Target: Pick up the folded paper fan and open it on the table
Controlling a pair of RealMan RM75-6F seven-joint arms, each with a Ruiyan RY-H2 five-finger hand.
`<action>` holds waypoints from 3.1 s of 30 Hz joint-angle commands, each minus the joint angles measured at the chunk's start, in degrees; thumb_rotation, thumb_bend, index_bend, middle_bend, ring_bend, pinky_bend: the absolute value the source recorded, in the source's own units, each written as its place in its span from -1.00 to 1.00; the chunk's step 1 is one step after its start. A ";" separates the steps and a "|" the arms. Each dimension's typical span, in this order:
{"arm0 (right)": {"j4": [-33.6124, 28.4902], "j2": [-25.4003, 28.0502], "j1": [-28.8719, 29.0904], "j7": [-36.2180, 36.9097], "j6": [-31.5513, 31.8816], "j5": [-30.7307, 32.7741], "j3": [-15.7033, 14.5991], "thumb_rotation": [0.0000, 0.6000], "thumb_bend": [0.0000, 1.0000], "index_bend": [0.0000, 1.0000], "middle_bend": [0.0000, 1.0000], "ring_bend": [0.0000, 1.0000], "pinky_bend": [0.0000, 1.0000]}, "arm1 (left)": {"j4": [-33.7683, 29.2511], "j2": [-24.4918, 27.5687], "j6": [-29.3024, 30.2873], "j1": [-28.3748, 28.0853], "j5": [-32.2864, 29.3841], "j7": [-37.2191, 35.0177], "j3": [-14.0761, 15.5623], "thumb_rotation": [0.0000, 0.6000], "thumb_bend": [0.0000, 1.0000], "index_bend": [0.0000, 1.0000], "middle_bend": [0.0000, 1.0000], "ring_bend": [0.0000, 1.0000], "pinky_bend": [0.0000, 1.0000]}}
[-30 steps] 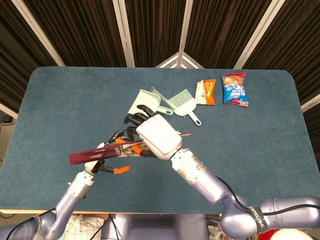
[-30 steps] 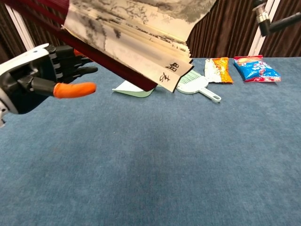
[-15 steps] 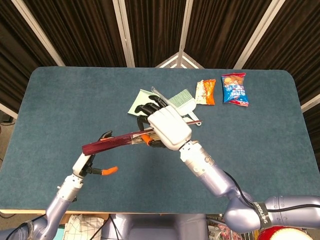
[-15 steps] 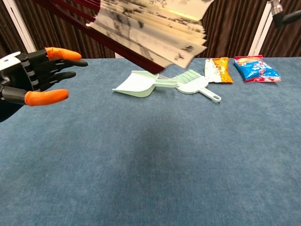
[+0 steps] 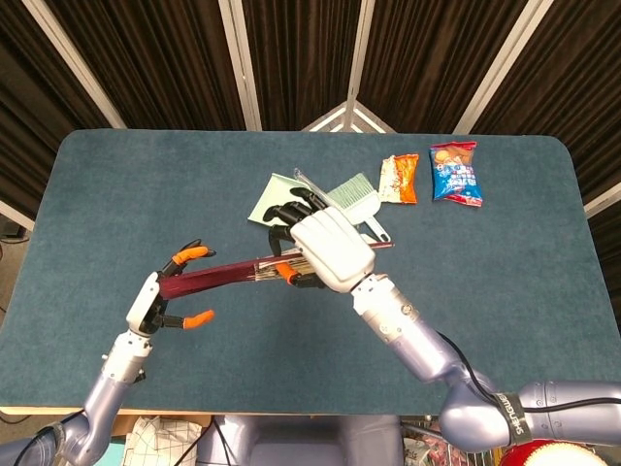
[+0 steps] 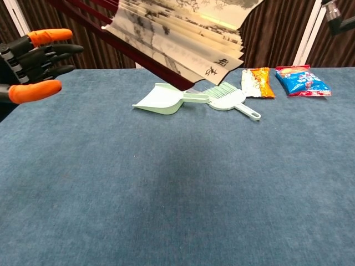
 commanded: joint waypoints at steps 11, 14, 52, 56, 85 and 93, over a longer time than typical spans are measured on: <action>-3.09 0.48 -0.41 0.90 -0.37 -2.79 0.19 1.00 -0.08 0.75 -0.39 -0.43 -0.73 | 2.36 -2.32 -5.46 -3.32 -3.36 -0.53 -1.91 1.00 -0.50 -0.60 -0.63 -1.00 -1.00; -3.68 0.50 -0.18 0.62 -0.72 -3.14 0.13 1.00 -0.08 0.75 -0.39 -0.43 -0.73 | 2.84 -3.14 -6.04 -3.86 -3.05 -0.47 -1.58 1.00 -0.54 -0.60 -0.63 -1.00 -1.00; -6.02 2.79 -1.62 0.24 -0.64 -4.77 -0.95 1.00 -0.08 0.75 -0.39 -0.43 -0.73 | 1.32 -11.79 -7.95 -7.74 -3.73 5.99 -2.28 1.00 -0.14 0.07 -0.36 -1.00 -0.90; -6.06 3.49 -2.17 0.59 -0.66 -5.11 -1.15 1.00 -0.08 0.75 -0.39 -0.43 -0.73 | 1.20 -11.84 -7.22 -7.51 -4.02 6.41 -2.70 1.00 -0.14 0.07 -0.35 -1.00 -0.90; -3.60 9.50 -8.57 10.11 -2.96 -9.69 -2.93 1.00 -0.08 0.75 -0.39 -0.43 -0.73 | 3.09 -8.11 -4.44 -5.87 -7.56 10.33 -6.59 1.00 0.08 0.55 0.01 -0.86 -0.82; 0.36 10.28 -10.62 14.86 -3.73 -11.36 -3.34 1.00 -0.07 0.75 -0.39 -0.43 -0.73 | 7.47 -6.08 0.42 -4.71 -5.78 15.41 -7.38 1.00 0.06 0.57 0.02 -0.84 -0.78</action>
